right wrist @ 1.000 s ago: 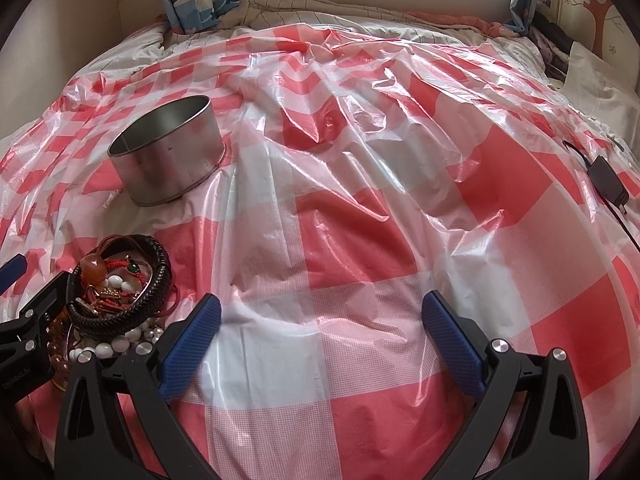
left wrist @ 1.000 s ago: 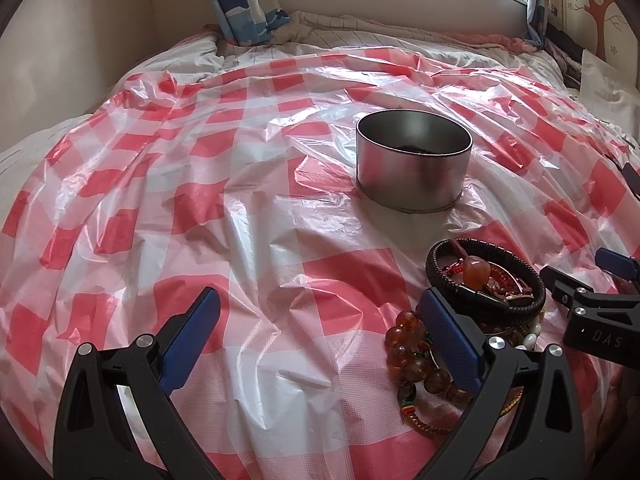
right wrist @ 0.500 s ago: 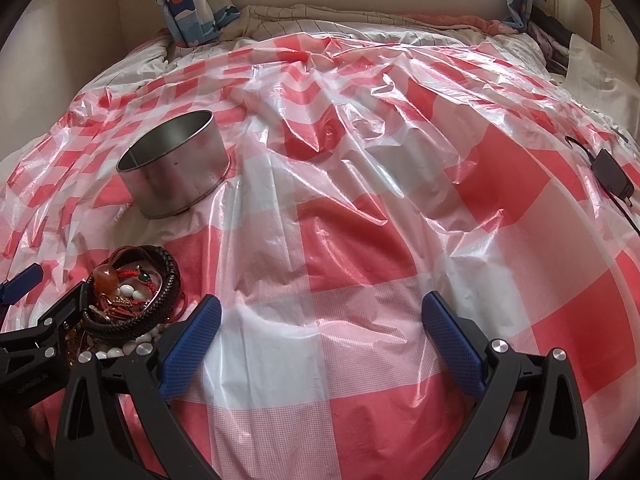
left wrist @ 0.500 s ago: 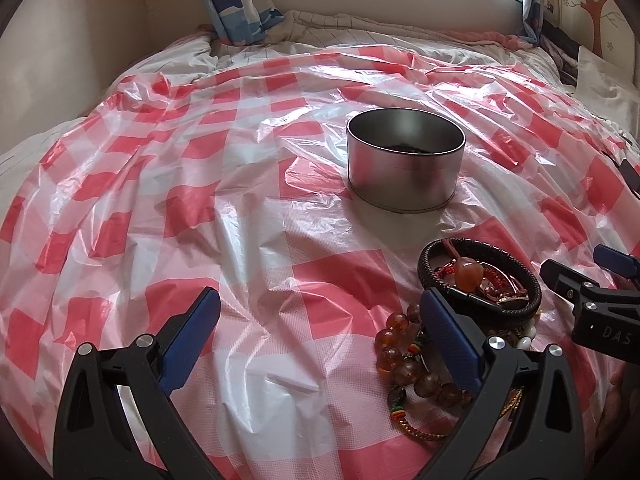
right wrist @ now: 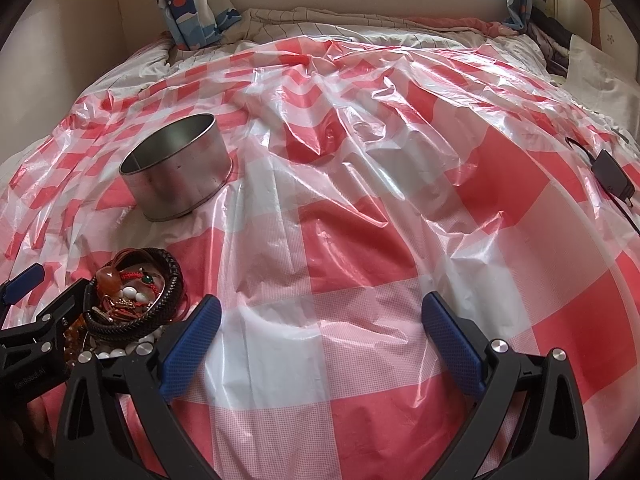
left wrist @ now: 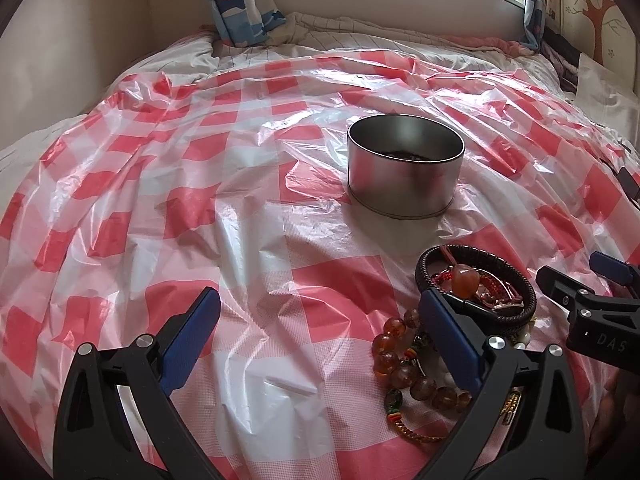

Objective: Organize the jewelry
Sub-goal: 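Move the open left tool over the black braided bracelet in the jewelry pile, then close the left tool on the black braided bracelet and lift it, then carry the black bracelet over the steel tin and open the left tool, then grasp the red string bracelet from the pile with the left tool, then grasp the silver bangle with the right tool while the left tool holds the red string bracelet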

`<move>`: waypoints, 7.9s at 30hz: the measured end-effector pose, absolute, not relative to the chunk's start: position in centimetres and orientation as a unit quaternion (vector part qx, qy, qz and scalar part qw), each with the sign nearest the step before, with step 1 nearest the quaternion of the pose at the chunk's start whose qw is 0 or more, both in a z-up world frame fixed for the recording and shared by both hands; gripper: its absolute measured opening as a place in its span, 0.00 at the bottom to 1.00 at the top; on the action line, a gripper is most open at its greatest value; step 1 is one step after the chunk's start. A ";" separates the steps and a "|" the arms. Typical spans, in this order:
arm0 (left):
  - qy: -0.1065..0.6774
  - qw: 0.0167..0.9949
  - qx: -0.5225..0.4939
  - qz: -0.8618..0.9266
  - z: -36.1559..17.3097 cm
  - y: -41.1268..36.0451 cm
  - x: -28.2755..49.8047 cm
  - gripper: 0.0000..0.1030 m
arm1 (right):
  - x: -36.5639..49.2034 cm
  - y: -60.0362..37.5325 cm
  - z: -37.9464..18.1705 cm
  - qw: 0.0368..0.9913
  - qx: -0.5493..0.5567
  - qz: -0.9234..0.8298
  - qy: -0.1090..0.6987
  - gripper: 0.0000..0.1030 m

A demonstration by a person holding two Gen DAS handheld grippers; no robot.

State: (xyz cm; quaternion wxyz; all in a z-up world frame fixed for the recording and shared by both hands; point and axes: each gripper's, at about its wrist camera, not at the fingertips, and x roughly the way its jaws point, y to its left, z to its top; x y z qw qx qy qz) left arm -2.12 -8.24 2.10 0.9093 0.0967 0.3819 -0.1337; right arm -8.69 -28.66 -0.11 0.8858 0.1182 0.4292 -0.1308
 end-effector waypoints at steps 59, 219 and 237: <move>0.463 0.848 0.010 -0.259 3.2 -5.6 1.2 0.06 | -8.5 -29.2 0.0 0.885 0.132 -0.129 0.427 0.94; 0.486 0.848 -0.015 -0.210 0.8 -6.3 4.7 0.12 | -2.3 -24.7 1.1 0.879 0.084 0.086 0.461 0.78; 0.471 0.857 0.042 -0.202 1.1 -7.5 4.1 0.04 | -2.3 -23.2 0.9 0.885 0.043 0.072 0.457 0.63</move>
